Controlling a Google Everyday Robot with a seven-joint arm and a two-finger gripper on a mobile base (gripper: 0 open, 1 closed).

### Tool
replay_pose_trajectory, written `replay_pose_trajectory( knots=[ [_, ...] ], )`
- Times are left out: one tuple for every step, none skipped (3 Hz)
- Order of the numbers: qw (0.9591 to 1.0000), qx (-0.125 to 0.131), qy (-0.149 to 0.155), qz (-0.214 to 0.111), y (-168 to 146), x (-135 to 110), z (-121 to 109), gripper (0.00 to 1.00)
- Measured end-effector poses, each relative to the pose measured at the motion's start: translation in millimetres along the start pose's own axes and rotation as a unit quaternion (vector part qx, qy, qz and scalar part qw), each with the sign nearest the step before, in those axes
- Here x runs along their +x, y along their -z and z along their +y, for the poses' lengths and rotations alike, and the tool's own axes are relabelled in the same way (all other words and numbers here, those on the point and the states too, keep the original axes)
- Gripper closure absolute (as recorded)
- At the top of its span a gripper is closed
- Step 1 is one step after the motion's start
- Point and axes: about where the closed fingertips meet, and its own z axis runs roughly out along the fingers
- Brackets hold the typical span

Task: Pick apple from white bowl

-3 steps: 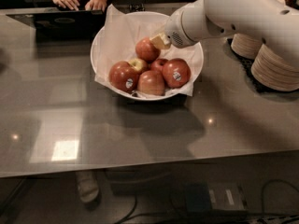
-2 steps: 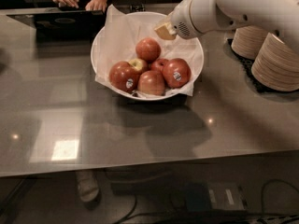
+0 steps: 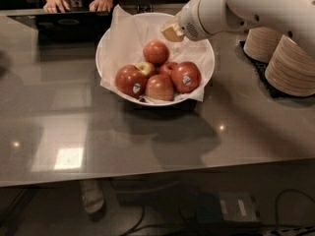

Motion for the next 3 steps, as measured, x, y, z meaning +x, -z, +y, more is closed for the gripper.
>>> replay_pose_trajectory(
  knots=[
    [0.9995,-0.032,0.000,-0.005,10,-9,3,0.61],
    [0.9968,-0.080,-0.002,-0.001,50,-18,15,0.85],
    [0.9918,-0.126,0.001,0.017,90,-7,23,1.00]
  ],
)
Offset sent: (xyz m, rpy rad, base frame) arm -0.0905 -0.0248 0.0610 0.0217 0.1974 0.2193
